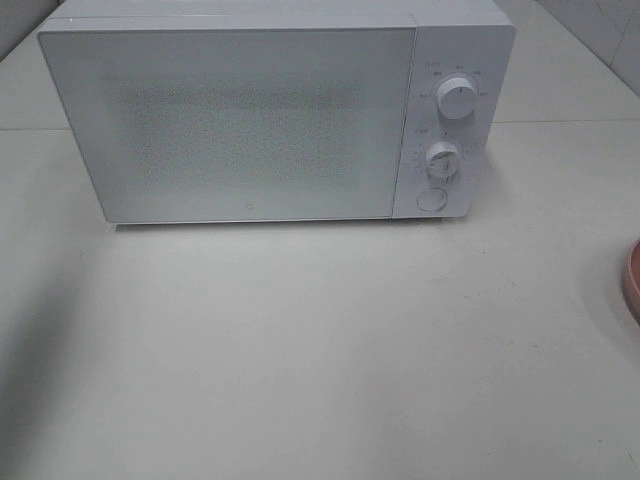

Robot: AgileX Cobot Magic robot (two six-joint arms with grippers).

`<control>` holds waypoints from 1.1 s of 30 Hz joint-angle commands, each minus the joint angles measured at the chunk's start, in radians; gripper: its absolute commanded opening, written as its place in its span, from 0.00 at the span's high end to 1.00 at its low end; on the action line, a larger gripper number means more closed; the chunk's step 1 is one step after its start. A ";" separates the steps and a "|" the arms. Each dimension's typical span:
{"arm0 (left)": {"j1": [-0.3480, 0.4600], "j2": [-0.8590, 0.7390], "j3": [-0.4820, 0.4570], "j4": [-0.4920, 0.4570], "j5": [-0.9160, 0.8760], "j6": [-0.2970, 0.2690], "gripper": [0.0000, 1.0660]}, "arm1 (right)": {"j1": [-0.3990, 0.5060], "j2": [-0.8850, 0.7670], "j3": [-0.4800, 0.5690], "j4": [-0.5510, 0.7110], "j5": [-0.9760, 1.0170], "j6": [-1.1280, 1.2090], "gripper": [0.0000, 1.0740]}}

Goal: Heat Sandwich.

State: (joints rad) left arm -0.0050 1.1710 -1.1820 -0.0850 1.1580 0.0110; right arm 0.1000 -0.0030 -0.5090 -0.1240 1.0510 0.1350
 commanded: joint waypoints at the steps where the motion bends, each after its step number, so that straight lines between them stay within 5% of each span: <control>1: 0.003 -0.077 0.002 -0.011 0.034 0.006 0.05 | -0.007 -0.025 0.002 -0.002 -0.007 -0.001 0.29; 7: 0.003 -0.168 0.036 -0.011 0.037 0.007 0.05 | -0.007 -0.025 0.002 -0.002 -0.007 -0.001 0.29; 15: 0.003 -0.422 0.340 -0.011 -0.046 0.005 0.05 | -0.007 -0.025 0.002 -0.002 -0.007 -0.001 0.29; 26: 0.003 -0.734 0.614 0.015 -0.140 0.004 0.05 | -0.007 -0.025 0.002 -0.002 -0.007 -0.001 0.29; 33: 0.002 -0.874 0.668 0.022 -0.148 0.002 0.05 | -0.007 -0.025 0.002 -0.002 -0.007 -0.001 0.29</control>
State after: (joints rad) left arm -0.0030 0.3050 -0.5150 -0.0680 1.0240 0.0140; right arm 0.1000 -0.0030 -0.5090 -0.1240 1.0510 0.1350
